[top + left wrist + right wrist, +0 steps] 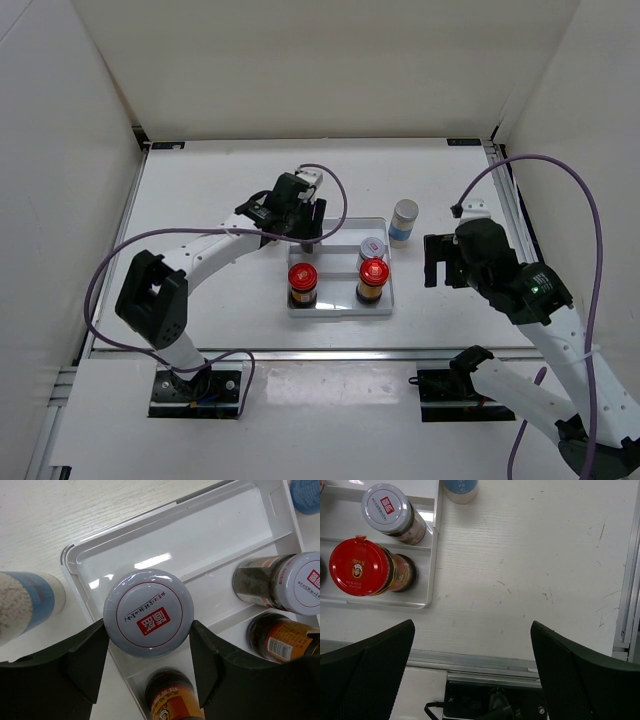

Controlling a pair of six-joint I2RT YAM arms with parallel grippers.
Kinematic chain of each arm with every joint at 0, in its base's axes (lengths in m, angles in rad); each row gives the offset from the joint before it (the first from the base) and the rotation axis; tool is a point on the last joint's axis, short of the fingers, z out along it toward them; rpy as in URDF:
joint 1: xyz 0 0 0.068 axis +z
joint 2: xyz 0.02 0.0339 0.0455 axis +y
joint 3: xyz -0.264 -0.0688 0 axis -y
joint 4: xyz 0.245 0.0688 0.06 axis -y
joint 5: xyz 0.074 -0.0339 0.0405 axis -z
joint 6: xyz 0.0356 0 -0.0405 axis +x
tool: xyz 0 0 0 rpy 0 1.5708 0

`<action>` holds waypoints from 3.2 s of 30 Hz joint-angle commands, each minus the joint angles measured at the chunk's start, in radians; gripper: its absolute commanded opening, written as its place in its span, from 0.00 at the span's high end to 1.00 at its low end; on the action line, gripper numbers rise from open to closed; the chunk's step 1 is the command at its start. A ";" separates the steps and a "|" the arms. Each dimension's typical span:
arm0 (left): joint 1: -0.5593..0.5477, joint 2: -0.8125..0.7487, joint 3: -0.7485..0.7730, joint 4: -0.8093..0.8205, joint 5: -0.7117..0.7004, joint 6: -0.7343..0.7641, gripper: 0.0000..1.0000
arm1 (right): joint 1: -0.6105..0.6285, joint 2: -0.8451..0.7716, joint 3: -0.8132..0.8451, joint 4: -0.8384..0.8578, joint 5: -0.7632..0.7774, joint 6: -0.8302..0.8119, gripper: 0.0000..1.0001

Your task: Organize the condiment bottles

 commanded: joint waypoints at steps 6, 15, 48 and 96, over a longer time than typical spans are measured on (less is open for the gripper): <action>-0.058 -0.091 -0.074 -0.015 0.019 -0.073 0.89 | -0.003 -0.011 -0.006 0.003 0.024 0.005 0.00; -0.090 -0.162 -0.177 -0.015 -0.018 -0.091 0.89 | -0.003 -0.001 -0.015 0.021 0.024 0.005 0.00; 0.002 -0.543 -0.192 0.043 -0.559 0.186 0.00 | -0.164 0.595 0.370 0.175 -0.057 0.017 0.00; -0.009 -0.619 -0.298 0.134 -0.645 0.242 0.00 | -0.060 0.881 0.474 0.336 -0.218 0.000 0.81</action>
